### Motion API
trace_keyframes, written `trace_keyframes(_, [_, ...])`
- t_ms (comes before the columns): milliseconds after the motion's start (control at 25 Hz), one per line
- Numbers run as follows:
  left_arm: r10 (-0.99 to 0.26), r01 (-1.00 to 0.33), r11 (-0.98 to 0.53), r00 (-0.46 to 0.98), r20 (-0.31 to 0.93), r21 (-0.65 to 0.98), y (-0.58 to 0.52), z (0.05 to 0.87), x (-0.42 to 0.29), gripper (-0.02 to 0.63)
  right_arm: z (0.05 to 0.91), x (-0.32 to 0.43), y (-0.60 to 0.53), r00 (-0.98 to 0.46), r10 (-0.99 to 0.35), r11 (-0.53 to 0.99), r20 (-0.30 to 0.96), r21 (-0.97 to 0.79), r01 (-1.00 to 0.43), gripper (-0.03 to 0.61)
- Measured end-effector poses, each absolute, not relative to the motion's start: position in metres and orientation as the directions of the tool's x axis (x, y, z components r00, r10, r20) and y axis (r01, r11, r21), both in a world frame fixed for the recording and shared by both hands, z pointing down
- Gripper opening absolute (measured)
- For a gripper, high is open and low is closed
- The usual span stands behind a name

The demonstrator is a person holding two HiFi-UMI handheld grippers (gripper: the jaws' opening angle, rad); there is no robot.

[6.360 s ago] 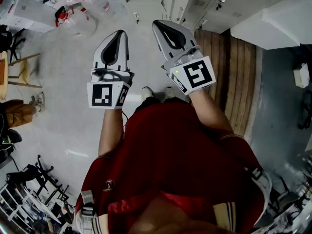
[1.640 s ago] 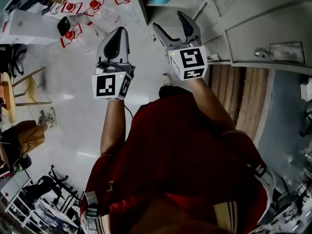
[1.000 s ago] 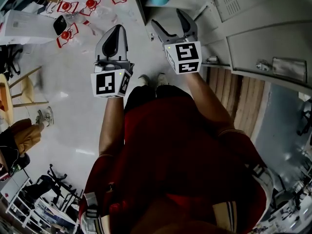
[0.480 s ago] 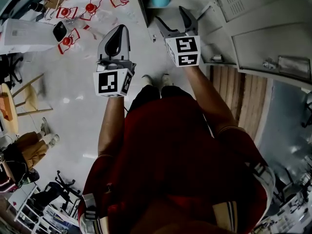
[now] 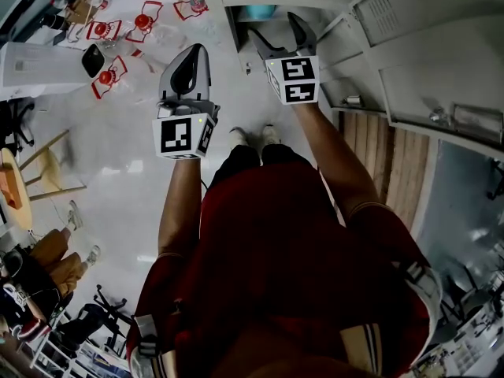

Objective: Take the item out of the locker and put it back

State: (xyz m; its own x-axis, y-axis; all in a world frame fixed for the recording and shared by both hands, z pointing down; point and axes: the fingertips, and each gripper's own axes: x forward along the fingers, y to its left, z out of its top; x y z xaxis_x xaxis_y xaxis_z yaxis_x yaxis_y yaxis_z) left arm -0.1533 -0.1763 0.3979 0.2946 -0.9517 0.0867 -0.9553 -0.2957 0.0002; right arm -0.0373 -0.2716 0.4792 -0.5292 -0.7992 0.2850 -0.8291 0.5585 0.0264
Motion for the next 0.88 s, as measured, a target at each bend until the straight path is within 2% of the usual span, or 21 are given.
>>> trace_keyframes(880, [-0.951,-0.956,-0.294,0.294,0.091,0.016,-0.226,0.420,-0.167,0.006,0.530,-0.053,-0.342,-0.484,-0.797,0.531,0.362,0.037,-0.846,0.367])
